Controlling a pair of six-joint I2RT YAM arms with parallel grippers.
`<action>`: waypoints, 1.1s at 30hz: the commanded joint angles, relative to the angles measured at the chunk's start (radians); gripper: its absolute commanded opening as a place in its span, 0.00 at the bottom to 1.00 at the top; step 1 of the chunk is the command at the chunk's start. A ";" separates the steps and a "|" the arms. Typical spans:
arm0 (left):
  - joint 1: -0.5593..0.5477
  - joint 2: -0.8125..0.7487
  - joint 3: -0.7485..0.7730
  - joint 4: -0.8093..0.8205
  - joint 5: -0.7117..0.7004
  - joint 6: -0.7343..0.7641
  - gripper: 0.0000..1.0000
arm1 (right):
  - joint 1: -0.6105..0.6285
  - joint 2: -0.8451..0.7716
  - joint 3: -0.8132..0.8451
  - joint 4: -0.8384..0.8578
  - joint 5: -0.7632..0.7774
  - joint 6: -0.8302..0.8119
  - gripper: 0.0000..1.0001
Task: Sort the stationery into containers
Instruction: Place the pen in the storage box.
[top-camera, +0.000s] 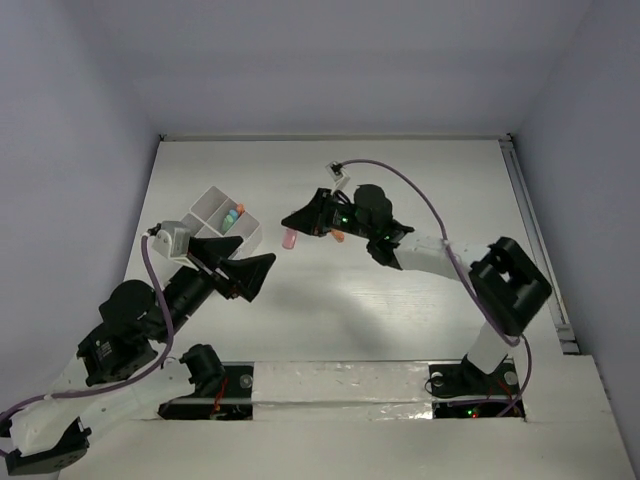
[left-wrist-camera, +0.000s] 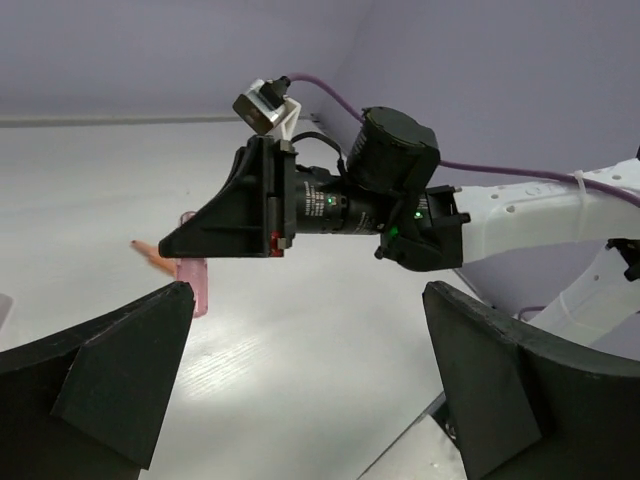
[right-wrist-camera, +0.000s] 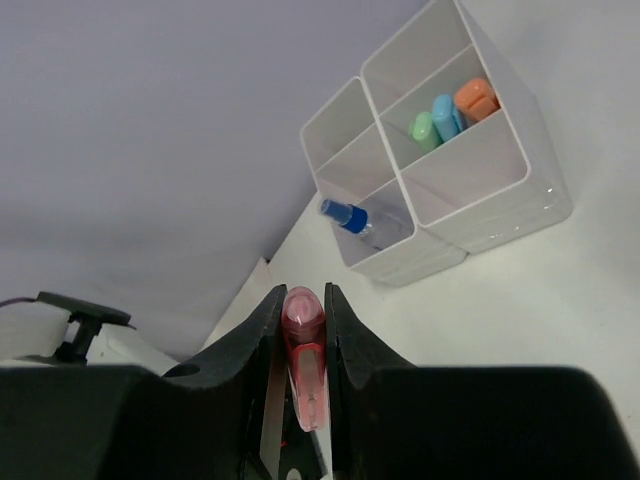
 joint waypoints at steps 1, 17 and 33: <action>0.003 -0.025 -0.024 -0.033 -0.111 0.038 0.99 | 0.013 0.112 0.156 0.060 0.019 -0.024 0.00; 0.014 -0.107 -0.123 -0.021 -0.287 0.084 0.99 | 0.130 0.552 0.621 -0.079 0.407 -0.164 0.00; 0.074 -0.137 -0.135 0.008 -0.188 0.098 0.99 | 0.170 0.661 0.713 -0.073 0.539 -0.202 0.00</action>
